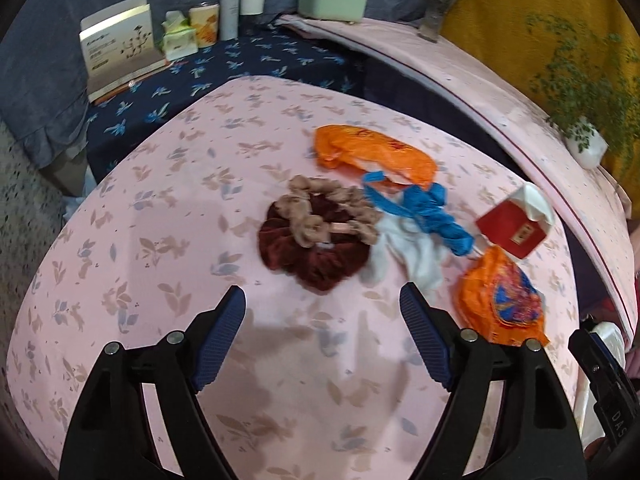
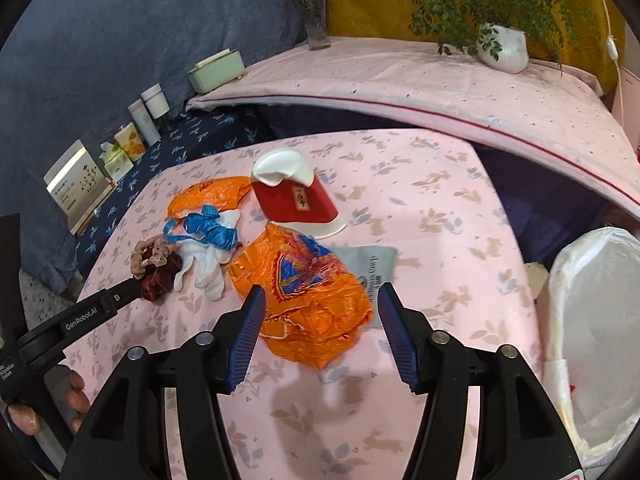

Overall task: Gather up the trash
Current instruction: 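Move both grippers back over the table toward the scrunchie and orange wrapper, then grasp the dark red scrunchie with the left gripper while the right grasps the orange wrapper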

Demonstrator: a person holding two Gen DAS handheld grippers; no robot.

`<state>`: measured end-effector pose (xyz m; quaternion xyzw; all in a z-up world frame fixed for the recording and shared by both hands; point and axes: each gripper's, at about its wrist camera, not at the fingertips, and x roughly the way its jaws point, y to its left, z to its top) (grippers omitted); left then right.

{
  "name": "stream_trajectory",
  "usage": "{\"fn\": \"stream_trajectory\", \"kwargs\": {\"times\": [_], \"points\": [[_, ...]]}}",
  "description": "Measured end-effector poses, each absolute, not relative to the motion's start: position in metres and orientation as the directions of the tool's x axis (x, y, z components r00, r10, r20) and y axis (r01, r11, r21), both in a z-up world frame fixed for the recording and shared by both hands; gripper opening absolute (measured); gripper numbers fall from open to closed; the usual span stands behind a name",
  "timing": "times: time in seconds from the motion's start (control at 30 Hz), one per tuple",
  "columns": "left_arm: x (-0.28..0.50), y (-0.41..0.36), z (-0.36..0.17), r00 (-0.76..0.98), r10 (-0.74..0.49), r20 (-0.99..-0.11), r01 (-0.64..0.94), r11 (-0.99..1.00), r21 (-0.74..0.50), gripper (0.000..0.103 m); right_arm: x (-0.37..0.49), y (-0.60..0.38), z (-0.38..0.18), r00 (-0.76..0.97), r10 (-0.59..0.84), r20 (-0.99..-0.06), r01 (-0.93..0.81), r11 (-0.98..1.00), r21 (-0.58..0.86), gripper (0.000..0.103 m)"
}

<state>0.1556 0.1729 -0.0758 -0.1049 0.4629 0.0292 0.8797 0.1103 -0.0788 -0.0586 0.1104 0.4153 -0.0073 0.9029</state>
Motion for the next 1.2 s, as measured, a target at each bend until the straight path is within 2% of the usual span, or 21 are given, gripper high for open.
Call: {"fn": "stream_trajectory", "kwargs": {"times": [0.23,0.5,0.6,0.7,0.73,0.77,0.83,0.87,0.93,1.03,1.2], "points": [[0.174,0.194,-0.097,0.532,-0.044,-0.845,-0.185,0.969,-0.167,0.075,0.132,-0.062,-0.078,0.621,0.081,-0.78,0.093,0.98,0.176,0.057],[0.19,0.219,-0.111,0.513,-0.091,-0.854,-0.24,0.94,-0.244,0.073,0.146,-0.057,-0.098,0.588,0.071,-0.806,0.103,0.981,0.162,0.057],[0.199,0.222,-0.116,0.501,-0.094,-0.86,-0.249,0.936,-0.247,0.067,0.151,-0.054,-0.105,0.576,0.07,-0.814,0.103,0.982,0.157,0.057],[0.207,0.22,-0.123,0.482,-0.105,-0.87,-0.239,0.939,-0.246,0.057,0.155,-0.051,-0.112,0.56,0.071,-0.825,0.099,0.983,0.152,0.056],[0.207,0.218,-0.122,0.487,-0.104,-0.867,-0.233,0.941,-0.244,0.052,0.156,-0.05,-0.114,0.556,0.071,-0.828,0.097,0.984,0.149,0.053],[0.207,0.216,-0.122,0.49,-0.112,-0.864,-0.22,0.944,-0.248,0.042,0.156,-0.049,-0.115,0.552,0.07,-0.831,0.096,0.985,0.147,0.051],[0.208,0.212,-0.12,0.489,-0.137,-0.862,-0.192,0.946,-0.26,0.028,0.156,-0.048,-0.117,0.549,0.066,-0.833,0.092,0.986,0.138,0.042],[0.208,0.21,-0.119,0.489,-0.143,-0.861,-0.184,0.947,-0.262,0.024,0.156,-0.048,-0.117,0.55,0.066,-0.833,0.09,0.986,0.137,0.039],[0.206,0.206,-0.116,0.493,-0.142,-0.858,-0.177,0.95,-0.259,0.02,0.156,-0.048,-0.115,0.554,0.069,-0.83,0.084,0.987,0.139,0.03],[0.201,0.203,-0.112,0.496,-0.156,-0.854,-0.163,0.95,-0.268,0.016,0.153,-0.048,-0.109,0.564,0.072,-0.823,0.069,0.989,0.134,0.022],[0.185,0.193,-0.096,0.514,-0.179,-0.839,-0.133,0.95,-0.283,0.014,0.143,-0.048,-0.092,0.597,0.083,-0.798,0.054,0.988,0.143,0.017]]}}
